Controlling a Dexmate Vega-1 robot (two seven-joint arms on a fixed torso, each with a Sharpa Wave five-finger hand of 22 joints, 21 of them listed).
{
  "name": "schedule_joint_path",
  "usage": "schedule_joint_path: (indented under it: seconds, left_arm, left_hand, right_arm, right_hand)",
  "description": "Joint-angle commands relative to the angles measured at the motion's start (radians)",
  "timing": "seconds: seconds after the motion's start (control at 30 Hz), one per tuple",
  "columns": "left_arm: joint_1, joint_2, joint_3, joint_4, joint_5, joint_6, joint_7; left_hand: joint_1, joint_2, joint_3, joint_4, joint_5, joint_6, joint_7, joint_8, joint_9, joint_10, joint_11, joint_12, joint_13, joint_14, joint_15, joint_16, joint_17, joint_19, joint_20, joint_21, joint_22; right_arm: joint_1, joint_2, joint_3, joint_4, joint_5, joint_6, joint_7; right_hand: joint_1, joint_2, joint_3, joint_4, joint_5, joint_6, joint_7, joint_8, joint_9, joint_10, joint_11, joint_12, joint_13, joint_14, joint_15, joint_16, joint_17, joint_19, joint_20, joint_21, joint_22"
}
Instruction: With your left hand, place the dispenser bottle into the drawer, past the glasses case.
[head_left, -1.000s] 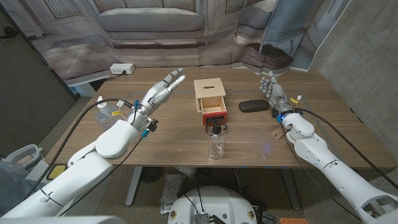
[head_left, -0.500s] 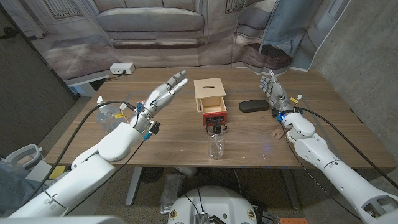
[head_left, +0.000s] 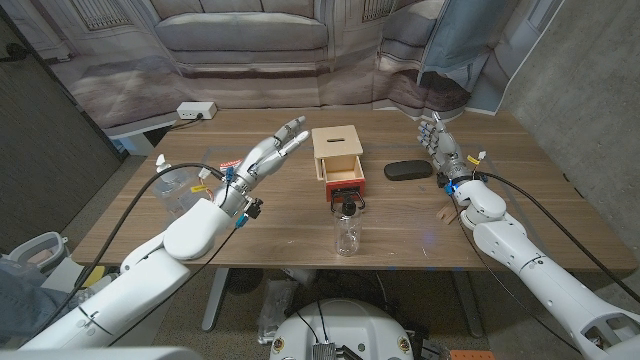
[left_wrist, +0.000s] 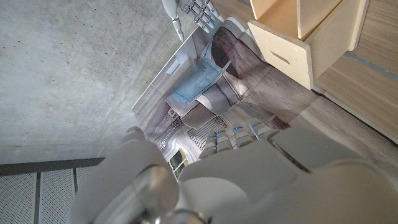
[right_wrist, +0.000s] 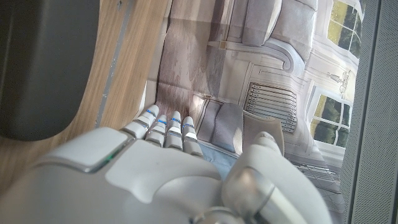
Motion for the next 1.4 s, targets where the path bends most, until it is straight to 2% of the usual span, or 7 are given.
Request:
schedule_joint_path:
  seconds: [0.03,0.47,0.9,1.17,1.4]
  left_arm:
    - [-0.013,0.002,0.025,0.001,0.014,0.007,-0.004]
    - [-0.029,0.028,0.039,-0.007,0.035,0.030,-0.020]
    - [-0.033,0.029,0.053,0.005,0.082,0.012,0.000]
    - [-0.010,0.044,0.047,-0.018,0.150,0.017,0.024]
    - [-0.012,0.055,0.051,-0.021,0.167,0.017,0.007]
  left_hand:
    - [0.011,-0.002,-0.001,-0.007,0.000,0.001,-0.001,0.001,0.003,0.000,0.002,-0.003,0.004,0.007,0.001,0.000,0.001,-0.032,-0.012,-0.003,0.005]
    - [0.018,-0.004,-0.003,-0.011,-0.002,0.001,0.000,0.001,0.003,0.004,0.005,-0.003,0.004,0.012,0.006,0.001,0.001,-0.029,-0.008,-0.007,0.005]
    - [0.039,-0.017,-0.009,-0.026,-0.004,0.031,0.009,0.011,0.004,0.036,0.014,0.008,0.006,0.032,0.013,0.005,0.001,-0.020,0.005,-0.014,0.004]
    - [0.059,-0.048,-0.023,-0.045,-0.004,0.040,0.024,0.012,0.005,0.051,0.023,0.011,0.008,0.047,0.025,0.007,0.002,-0.004,0.031,-0.019,0.003]
    - [0.068,-0.074,-0.035,-0.056,-0.002,0.040,0.028,0.011,0.005,0.057,0.024,0.012,0.010,0.054,0.031,0.007,0.002,0.004,0.049,-0.023,0.002]
  right_arm:
    - [0.012,0.003,-0.004,-0.002,-0.003,0.001,0.007]
    - [0.028,0.006,-0.014,-0.007,-0.015,-0.010,0.003]
    - [0.039,0.014,-0.018,-0.002,-0.022,-0.015,-0.010]
    - [0.040,0.019,-0.022,-0.002,-0.026,-0.010,-0.012]
    - [0.039,0.021,-0.026,-0.006,-0.031,-0.010,-0.017]
  right_hand:
    - [0.001,0.010,-0.003,-0.001,-0.003,0.009,-0.001,0.003,0.004,0.006,0.000,-0.001,0.005,0.005,0.001,0.001,0.002,0.005,0.002,-0.001,0.003]
    - [0.001,0.011,-0.004,-0.002,-0.004,0.011,-0.004,0.004,0.004,0.010,-0.001,0.000,0.005,0.013,0.000,0.004,0.002,0.008,0.002,0.000,0.003]
    - [0.001,0.012,-0.005,-0.003,-0.005,0.011,-0.005,0.004,0.004,0.011,-0.001,0.000,0.005,0.015,-0.001,0.004,0.003,0.011,0.001,0.001,0.003]
    - [0.001,0.012,-0.005,-0.003,-0.005,0.012,-0.006,0.004,0.004,0.010,-0.003,0.000,0.005,0.015,0.000,0.003,0.003,0.011,0.001,0.001,0.003]
    - [0.001,0.012,-0.006,-0.004,-0.005,0.012,-0.007,0.004,0.004,0.010,-0.004,0.000,0.005,0.015,-0.001,0.003,0.003,0.011,0.001,0.000,0.003]
